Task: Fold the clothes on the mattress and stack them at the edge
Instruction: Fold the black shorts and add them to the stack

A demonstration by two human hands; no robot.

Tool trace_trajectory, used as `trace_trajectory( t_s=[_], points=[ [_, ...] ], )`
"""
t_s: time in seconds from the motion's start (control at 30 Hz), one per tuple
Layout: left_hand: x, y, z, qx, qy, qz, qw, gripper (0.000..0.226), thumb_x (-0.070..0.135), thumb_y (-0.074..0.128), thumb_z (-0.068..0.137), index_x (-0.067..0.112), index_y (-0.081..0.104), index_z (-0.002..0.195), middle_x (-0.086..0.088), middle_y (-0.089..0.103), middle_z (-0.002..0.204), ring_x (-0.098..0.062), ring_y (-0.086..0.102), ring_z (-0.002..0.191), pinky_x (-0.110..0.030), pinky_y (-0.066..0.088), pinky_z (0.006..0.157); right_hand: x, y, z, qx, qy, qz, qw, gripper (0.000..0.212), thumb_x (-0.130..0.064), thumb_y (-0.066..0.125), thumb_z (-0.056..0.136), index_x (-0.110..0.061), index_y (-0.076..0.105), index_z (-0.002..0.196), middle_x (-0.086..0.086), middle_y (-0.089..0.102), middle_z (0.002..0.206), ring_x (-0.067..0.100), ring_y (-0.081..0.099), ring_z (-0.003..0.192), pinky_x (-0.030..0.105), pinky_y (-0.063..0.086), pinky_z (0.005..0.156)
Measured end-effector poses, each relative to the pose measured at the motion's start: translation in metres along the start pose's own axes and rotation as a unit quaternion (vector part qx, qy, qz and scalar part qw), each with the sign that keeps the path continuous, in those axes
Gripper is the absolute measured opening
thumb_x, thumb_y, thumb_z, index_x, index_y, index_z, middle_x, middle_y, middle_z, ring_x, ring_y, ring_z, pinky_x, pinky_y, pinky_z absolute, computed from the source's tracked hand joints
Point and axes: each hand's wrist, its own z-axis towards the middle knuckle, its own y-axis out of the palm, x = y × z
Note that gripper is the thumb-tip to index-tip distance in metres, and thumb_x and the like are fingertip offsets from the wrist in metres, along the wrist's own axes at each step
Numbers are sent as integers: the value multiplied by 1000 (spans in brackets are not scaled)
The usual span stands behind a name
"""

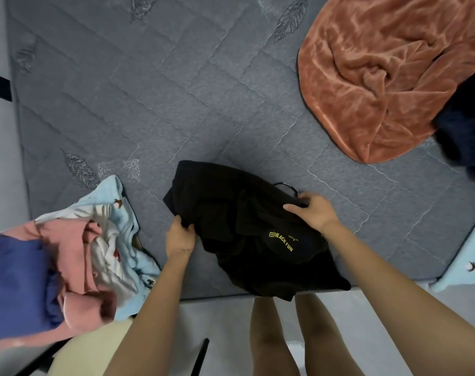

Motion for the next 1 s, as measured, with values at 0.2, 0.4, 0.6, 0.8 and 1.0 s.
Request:
trace_trajectory(
  t_s=[0.2,0.4,0.6,0.8,1.0],
  points=[
    [30,-13,3,147,91,-113,978,40,9,42,97,0,41,136,-19,42,137,-30,36,129,-36,28,111,2,-3,-11,19,-36,-72,997,36,-46,72,80,-21,53,61,0,54,89,19,45,102,38,36,99],
    [74,-16,41,51,194,-99,975,52,24,36,104,8,21,151,-8,24,157,-20,19,145,-33,14,120,11,-8,-17,-31,2,70,997,53,-42,75,79,-14,38,54,2,41,64,15,41,63,28,34,59],
    [104,-4,65,-48,294,98,950,47,16,38,101,18,31,148,-5,32,154,-28,12,146,-42,8,120,21,-8,-21,10,-9,69,998,46,-35,75,81,0,53,61,8,48,72,17,50,73,28,36,62],
    [121,19,61,-136,361,292,875,48,19,35,102,19,26,149,-6,29,154,-22,9,147,-47,-6,118,25,-10,-22,7,-48,0,999,36,-31,77,79,-8,55,62,6,46,93,12,41,95,20,32,78],
    [149,15,58,-112,336,495,793,44,46,43,97,19,50,132,-10,42,140,-31,24,137,-51,8,115,21,-21,-22,-85,-1,-50,995,23,-31,75,80,-11,64,80,2,60,75,16,57,73,26,45,65]
  ],
)
